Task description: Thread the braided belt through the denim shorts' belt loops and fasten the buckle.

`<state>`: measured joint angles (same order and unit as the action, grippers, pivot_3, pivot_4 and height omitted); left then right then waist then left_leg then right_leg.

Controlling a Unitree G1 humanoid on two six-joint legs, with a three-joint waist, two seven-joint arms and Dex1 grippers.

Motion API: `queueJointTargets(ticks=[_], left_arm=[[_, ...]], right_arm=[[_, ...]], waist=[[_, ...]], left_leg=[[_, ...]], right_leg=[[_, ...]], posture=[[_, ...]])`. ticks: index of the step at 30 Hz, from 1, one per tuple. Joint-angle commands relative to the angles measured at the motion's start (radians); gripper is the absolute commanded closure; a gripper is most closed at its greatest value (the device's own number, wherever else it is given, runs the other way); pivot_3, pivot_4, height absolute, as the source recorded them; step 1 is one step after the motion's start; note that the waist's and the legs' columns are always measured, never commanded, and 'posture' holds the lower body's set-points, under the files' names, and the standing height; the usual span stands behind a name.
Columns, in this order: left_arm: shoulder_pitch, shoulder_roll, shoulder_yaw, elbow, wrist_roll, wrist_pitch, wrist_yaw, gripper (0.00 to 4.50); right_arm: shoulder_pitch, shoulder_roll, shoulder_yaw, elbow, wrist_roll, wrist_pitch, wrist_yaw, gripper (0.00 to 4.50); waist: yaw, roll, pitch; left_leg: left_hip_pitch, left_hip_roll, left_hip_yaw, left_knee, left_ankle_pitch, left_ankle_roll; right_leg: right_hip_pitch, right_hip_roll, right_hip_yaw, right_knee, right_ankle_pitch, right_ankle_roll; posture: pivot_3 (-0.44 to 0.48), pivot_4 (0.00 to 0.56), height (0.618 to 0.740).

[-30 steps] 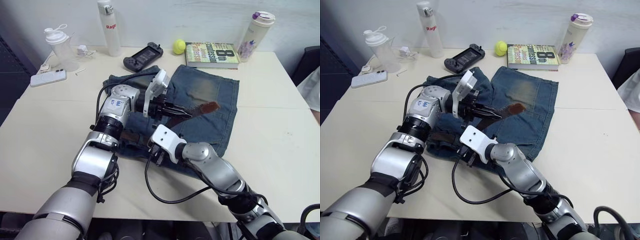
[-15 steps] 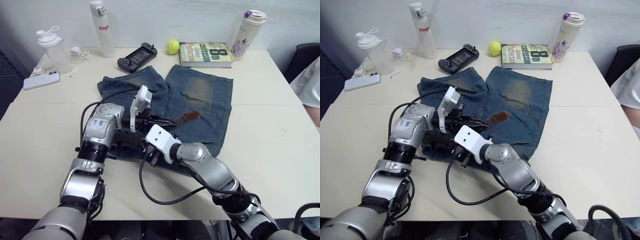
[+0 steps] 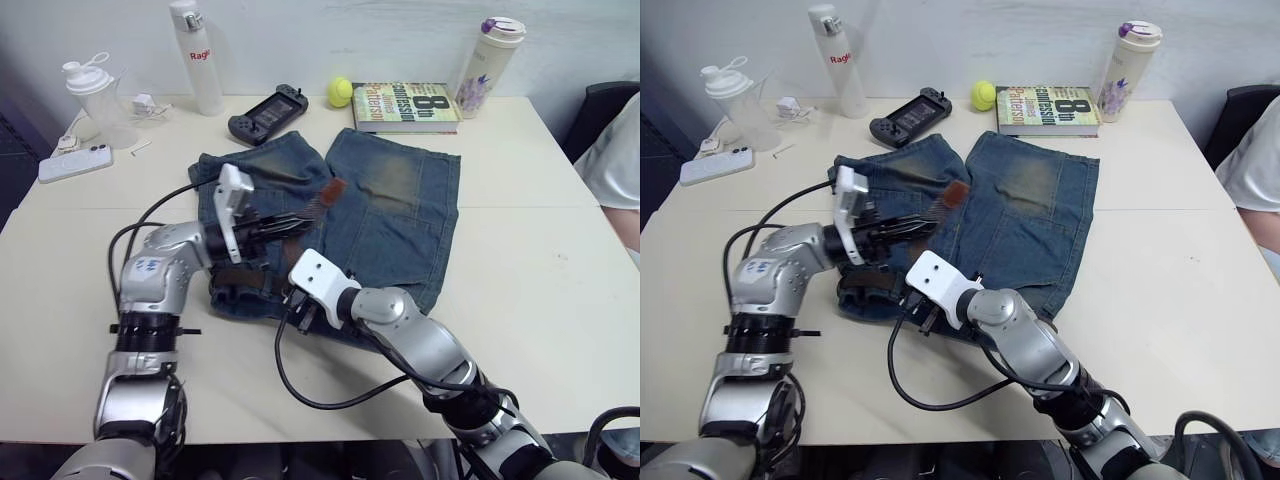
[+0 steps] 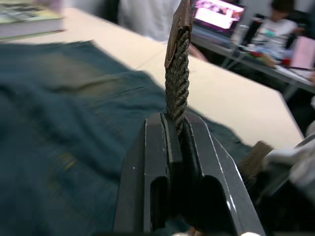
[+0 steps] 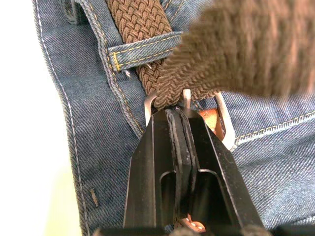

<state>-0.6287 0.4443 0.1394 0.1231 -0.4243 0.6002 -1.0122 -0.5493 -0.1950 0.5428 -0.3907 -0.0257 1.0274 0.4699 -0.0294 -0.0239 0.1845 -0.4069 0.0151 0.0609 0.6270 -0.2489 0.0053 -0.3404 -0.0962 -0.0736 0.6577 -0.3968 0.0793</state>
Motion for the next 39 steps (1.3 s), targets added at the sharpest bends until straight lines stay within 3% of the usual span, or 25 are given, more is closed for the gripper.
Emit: queueJointTargets(ticks=[1, 12, 32, 39], left_arm=[[0.062, 0.033, 0.047, -0.105, -0.045, 0.023, 0.044, 4.50], [0.096, 0.020, 0.088, -0.170, -0.105, 0.039, 0.185, 4.50], [0.120, 0.072, 0.105, -0.199, -0.136, 0.045, 0.222, 4.50], [0.113, 0.069, 0.084, -0.205, -0.140, 0.044, 0.214, 4.50]], right_arm=[[-0.006, 0.009, -0.017, -0.010, 0.014, 0.004, -0.008, 4.48], [-0.055, -0.006, -0.097, -0.072, 0.070, 0.022, 0.007, 4.48], [-0.050, 0.027, 0.017, 0.109, 0.042, -0.074, -0.013, 4.48], [-0.065, 0.040, 0.044, 0.160, 0.039, -0.026, 0.003, 4.48]], waist=[[0.001, 0.000, 0.000], [0.001, -0.001, 0.000], [-0.001, -0.001, 0.000], [-0.004, 0.000, 0.000]], left_leg=[[0.000, 0.000, 0.000, 0.000, 0.000, 0.000], [-0.001, 0.000, 0.000, 0.000, 0.000, 0.000], [0.000, 0.000, 0.001, -0.001, 0.000, -0.001], [0.001, 0.001, 0.001, -0.001, 0.001, -0.001]], right_leg=[[0.000, 0.000, 0.000, 0.000, 0.000, 0.000], [0.000, 0.000, 0.001, -0.001, 0.000, 0.000], [-0.001, 0.000, 0.001, 0.000, 0.000, 0.000], [-0.001, 0.001, 0.001, 0.000, 0.000, 0.000]], posture=[[0.000, 0.150, 0.740], [0.000, 0.150, 0.740], [0.000, 0.150, 0.740], [0.000, 0.150, 0.740]])
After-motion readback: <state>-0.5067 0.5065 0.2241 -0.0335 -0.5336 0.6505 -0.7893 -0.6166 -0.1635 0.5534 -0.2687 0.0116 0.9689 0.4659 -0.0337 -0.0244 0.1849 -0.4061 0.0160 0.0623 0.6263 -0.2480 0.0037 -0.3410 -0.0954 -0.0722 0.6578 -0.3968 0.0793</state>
